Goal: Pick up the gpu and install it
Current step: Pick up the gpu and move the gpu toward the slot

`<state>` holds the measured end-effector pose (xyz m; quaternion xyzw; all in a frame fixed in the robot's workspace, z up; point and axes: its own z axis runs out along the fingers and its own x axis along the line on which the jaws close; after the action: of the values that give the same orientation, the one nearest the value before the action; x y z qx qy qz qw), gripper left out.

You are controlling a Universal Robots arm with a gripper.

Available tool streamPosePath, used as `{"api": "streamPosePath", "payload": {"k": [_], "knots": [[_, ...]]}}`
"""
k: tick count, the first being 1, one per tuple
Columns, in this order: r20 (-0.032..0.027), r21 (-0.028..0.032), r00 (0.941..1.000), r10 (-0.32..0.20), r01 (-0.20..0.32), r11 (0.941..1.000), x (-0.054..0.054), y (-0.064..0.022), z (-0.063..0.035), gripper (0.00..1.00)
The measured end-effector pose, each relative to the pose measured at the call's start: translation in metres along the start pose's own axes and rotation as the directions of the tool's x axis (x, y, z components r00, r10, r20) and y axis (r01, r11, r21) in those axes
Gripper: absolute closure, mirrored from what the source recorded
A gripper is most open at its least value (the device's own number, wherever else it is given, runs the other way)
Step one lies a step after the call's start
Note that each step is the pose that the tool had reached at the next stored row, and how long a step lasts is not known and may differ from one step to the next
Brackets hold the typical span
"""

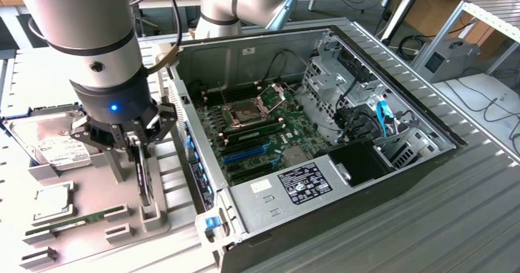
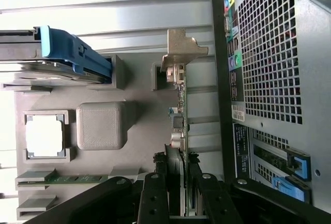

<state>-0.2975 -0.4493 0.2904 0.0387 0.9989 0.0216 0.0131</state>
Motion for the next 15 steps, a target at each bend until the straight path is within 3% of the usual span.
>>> {"api": "streamPosePath", "payload": {"k": [15], "knots": [[0.0001,-0.0001,1.0000,0.000,0.000,1.0000,-0.0002,0.0003,-0.0072,0.73]]}}
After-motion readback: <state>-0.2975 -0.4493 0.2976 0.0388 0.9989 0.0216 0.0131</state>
